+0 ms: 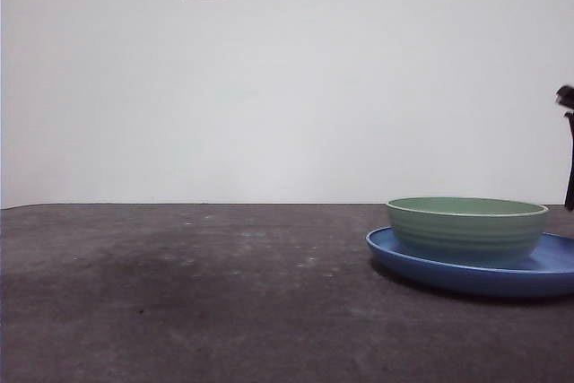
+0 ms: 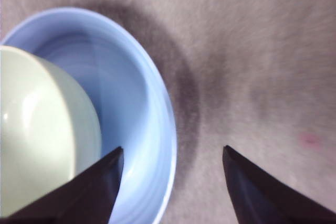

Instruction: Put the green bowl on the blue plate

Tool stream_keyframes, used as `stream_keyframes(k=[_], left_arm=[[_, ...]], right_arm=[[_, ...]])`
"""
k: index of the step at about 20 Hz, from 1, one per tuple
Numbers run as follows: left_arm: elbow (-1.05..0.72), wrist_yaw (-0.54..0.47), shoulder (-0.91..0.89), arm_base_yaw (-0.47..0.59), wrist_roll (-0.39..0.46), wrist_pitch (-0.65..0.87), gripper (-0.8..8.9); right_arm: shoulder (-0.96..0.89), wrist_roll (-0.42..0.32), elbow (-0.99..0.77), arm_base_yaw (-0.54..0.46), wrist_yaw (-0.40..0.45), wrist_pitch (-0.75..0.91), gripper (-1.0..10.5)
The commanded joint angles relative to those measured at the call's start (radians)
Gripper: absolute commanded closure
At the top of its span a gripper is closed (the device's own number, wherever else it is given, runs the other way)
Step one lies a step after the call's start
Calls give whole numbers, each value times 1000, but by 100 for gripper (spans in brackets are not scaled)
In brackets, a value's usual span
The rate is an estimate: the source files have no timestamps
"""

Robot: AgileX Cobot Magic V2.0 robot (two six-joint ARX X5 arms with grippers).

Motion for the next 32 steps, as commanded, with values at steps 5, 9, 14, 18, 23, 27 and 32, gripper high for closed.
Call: stream_keyframes(k=[5,9,14,18,23,27,32], left_arm=[[8,10,6,-5,12,11,593],[8,10,6,-5,12,11,593],[8,10,6,-5,12,11,593],[8,10,6,-5,8,10,593],[8,10,6,-5,9,12,593],[8,10,6,-5,9,18,593],[8,10,6,-5,13,18,593]], right_arm=[[126,-16,5,43,-8,72,738],[148,-15,5,54,5,101,877],[148,-15,5,51,13,103,937],[121,-1,5,51,-40,111,937],[6,48,5,53,-109,121,937],[-52,97,7,97,-137,129,937],[-54,201,7,274,-93,218,937]])
